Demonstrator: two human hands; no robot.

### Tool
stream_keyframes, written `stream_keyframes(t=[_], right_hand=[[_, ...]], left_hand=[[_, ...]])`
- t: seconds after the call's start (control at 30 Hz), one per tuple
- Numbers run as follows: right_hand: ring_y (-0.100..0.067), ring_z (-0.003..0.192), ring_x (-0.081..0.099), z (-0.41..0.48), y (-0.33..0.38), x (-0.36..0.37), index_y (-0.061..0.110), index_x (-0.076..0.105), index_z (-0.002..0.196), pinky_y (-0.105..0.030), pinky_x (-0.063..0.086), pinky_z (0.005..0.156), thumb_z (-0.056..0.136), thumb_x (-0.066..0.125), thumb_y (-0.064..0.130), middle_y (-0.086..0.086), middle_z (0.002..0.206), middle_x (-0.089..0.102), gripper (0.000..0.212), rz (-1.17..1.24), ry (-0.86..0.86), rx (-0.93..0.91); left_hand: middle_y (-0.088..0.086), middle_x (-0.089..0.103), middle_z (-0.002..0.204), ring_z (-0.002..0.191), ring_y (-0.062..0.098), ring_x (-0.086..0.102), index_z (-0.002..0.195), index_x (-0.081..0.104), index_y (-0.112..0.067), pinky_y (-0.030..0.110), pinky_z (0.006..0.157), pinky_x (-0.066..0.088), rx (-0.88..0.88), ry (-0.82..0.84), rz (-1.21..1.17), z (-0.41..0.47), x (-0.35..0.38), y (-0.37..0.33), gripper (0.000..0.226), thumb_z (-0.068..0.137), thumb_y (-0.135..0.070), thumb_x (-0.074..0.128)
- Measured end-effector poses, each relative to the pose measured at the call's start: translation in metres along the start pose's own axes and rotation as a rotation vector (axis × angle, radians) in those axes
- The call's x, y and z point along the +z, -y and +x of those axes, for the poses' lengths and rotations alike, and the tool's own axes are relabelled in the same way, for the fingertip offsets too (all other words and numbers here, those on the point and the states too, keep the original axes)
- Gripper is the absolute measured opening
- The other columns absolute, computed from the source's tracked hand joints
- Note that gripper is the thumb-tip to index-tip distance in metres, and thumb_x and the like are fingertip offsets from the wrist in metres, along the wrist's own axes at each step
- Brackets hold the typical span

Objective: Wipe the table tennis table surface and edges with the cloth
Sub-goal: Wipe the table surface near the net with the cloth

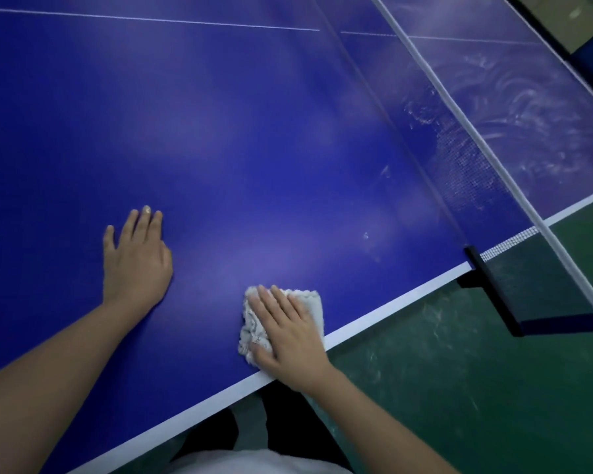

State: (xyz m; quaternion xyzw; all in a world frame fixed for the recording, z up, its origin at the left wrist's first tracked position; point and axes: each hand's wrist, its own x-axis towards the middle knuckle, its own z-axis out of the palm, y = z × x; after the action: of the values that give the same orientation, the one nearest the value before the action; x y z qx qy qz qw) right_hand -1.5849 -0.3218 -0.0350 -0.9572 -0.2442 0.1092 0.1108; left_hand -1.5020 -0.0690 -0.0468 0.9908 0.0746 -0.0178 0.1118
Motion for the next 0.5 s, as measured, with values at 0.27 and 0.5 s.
stream_keyframes(t=[0.27, 0.5], right_hand=[[-0.03, 0.142, 0.025, 0.034, -0.172, -0.059, 0.006, 0.031, 0.145, -0.037, 0.013, 0.115, 0.092, 0.043, 0.027, -0.013, 0.152, 0.031, 0.059, 0.035, -0.146, 0.347], [-0.032, 0.108, 0.049, 0.061, -0.214, -0.069, 0.009, 0.04, 0.135, -0.044, 0.035, 0.097, 0.086, 0.04, 0.033, -0.014, 0.124, 0.05, 0.055, 0.015, -0.203, 0.434]], left_hand=[[0.017, 0.033, 0.149, 0.14, 0.031, 0.026, 0.139, 0.039, -0.001, 0.051, 0.112, 0.017, 0.03, -0.018, -0.091, 0.01, -0.005, -0.045, 0.049, 0.091, -0.008, 0.048], [0.016, 0.035, 0.148, 0.138, 0.029, 0.03, 0.138, 0.041, -0.001, 0.048, 0.111, 0.019, 0.089, -0.019, -0.151, 0.051, 0.011, -0.131, 0.046, 0.093, -0.01, 0.045]])
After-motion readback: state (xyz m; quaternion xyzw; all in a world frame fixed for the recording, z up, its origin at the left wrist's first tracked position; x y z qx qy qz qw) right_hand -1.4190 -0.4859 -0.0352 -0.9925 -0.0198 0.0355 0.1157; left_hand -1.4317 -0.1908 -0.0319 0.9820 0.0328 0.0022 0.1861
